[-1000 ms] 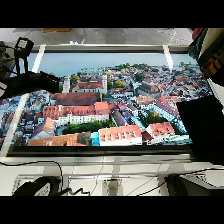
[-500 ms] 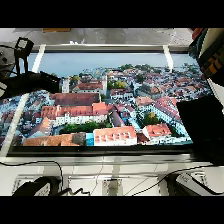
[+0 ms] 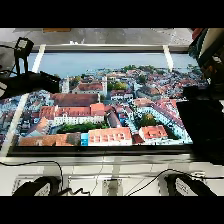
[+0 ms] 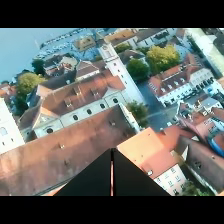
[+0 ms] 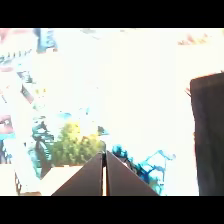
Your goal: Fold the clothes and pants, and hang the long-sleeved shirts on hangers.
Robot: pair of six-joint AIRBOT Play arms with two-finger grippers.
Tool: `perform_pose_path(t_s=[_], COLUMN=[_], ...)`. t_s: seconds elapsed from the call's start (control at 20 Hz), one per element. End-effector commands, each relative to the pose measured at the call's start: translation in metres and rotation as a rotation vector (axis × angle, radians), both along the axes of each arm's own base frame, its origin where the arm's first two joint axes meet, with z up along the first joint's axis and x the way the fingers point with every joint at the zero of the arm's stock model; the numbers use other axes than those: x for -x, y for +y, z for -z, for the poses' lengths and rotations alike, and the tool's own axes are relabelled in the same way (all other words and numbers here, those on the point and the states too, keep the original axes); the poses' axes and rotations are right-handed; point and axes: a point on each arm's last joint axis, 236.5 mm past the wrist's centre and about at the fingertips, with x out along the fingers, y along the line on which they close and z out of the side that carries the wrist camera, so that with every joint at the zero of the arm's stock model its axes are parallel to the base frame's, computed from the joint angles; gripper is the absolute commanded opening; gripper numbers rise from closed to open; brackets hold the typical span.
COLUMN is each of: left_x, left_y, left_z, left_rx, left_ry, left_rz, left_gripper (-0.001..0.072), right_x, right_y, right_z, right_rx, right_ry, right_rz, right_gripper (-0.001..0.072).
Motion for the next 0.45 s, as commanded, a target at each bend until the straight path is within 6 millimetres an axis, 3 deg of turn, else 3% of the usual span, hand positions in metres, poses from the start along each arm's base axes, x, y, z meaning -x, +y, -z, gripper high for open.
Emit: perform_pose_path(t_s=[0.0, 0.4], left_x=[-0.0001, -0.0001], left_y=[0.0004, 0.0004], left_z=[-0.0007, -0.0007], left_rx=[0.0, 0.0], left_ry=[-0.002, -0.002], left_rz=[-0.001, -0.001], left_gripper=[0.0009, 0.0009], right_x=[-0.0009, -0.0022], right_y=[0.0268, 0.0269], right_z=[-0.0034, -0.0043], right_rx=[0.026, 0.023], right_ry=[-0.014, -0.02], right_rz=[-0.089, -0.085], right_gripper=[0.0027, 0.0027])
